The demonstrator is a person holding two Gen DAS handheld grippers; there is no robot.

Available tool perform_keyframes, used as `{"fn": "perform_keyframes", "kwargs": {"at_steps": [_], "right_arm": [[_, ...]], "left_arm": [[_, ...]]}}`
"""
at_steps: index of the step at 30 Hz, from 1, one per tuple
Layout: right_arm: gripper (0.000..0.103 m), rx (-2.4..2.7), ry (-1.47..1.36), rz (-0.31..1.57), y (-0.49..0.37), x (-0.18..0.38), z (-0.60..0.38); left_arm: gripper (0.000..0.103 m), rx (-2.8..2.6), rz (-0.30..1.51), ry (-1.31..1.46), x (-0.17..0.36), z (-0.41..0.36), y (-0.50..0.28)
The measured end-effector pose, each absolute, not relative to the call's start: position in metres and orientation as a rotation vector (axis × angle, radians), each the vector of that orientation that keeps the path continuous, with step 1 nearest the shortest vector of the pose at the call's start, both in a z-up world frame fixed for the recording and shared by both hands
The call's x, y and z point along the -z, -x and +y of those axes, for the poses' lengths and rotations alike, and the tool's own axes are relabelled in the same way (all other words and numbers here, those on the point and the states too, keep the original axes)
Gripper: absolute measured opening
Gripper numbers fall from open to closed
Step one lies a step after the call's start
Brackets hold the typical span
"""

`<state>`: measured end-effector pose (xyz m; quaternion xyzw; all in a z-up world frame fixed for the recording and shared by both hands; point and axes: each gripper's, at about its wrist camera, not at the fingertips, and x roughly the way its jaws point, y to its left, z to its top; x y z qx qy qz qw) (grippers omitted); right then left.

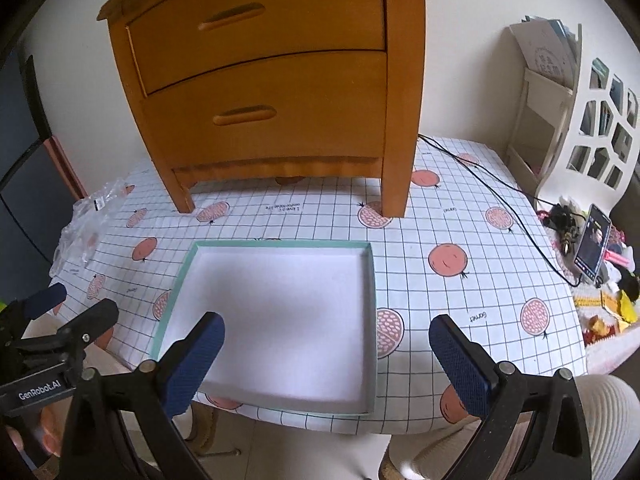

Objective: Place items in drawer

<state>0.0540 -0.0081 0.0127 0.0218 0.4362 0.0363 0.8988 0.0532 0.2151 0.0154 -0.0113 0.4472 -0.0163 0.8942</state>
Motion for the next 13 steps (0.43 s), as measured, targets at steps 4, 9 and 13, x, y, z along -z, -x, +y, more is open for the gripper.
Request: {"fn": "perform_keyframes", "kwargs": {"at_steps": [4, 9, 13], "right_arm": [[0.103, -0.076, -0.035, 0.907, -0.054, -0.010, -0.008], [0.103, -0.076, -0.035, 0.912, -0.052, -0.008, -0.006], [0.103, -0.076, -0.036, 0.917, -0.052, -0.006, -0.006]], "left_arm": [[0.103, 0.035, 0.943, 0.034, -0.009, 0.216, -0.053], [0.103, 0.037, 0.964, 0.041, -0.003, 0.218, -0.054], [0.103, 0.068, 0.940, 0.059, -0.004, 0.221, -0.052]]}}
